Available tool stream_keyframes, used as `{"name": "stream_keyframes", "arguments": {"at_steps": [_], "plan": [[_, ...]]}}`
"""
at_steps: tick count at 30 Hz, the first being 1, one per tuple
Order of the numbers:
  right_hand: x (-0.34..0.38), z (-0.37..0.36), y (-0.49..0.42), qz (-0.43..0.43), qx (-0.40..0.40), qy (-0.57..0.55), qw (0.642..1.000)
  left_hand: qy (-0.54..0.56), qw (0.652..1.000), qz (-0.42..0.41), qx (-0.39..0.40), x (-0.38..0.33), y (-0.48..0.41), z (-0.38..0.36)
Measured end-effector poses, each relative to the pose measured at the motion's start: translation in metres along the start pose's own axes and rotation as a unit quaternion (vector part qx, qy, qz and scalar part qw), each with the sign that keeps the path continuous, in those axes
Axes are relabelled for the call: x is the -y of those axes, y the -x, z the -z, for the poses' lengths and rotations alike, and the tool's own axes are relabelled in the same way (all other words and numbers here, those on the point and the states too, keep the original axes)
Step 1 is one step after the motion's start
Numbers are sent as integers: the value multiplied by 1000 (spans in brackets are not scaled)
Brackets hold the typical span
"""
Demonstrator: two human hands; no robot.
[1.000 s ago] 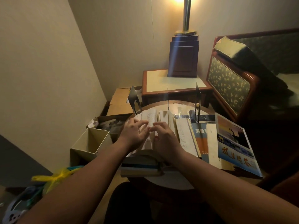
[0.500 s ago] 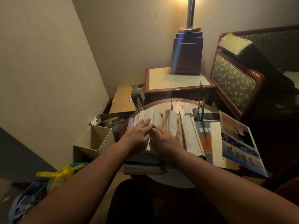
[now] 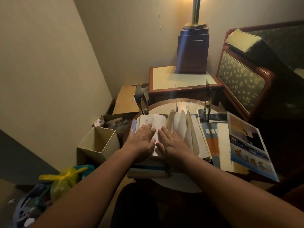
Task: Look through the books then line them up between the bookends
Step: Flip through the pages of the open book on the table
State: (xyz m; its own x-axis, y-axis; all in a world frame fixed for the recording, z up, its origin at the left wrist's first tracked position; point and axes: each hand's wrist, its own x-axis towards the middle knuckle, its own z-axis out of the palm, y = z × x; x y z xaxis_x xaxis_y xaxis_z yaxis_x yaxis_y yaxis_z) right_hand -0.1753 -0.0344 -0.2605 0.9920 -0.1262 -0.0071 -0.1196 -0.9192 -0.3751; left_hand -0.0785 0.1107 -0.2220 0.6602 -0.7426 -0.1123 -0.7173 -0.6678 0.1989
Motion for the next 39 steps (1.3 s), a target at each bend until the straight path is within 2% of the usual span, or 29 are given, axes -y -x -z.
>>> {"name": "stream_keyframes", "arguments": {"at_steps": [3, 10, 18, 25, 39], "plan": [[-5, 0, -1, -21, -12, 17, 1000, 5, 1000, 9, 18, 4, -1, -7], [-8, 2, 1, -37, 12, 52, 998, 12, 998, 20, 53, 1, -13, -6], [-9, -1, 0, -38, 6, 28, 999, 27, 999, 16, 38, -7, -55, 10], [-10, -1, 0, -42, 16, 19, 999, 33, 997, 64, 23, 5, -110, 18], [-11, -4, 1, -37, 26, 25, 999, 3, 1000, -20, 11, 18, -78, 8]]}}
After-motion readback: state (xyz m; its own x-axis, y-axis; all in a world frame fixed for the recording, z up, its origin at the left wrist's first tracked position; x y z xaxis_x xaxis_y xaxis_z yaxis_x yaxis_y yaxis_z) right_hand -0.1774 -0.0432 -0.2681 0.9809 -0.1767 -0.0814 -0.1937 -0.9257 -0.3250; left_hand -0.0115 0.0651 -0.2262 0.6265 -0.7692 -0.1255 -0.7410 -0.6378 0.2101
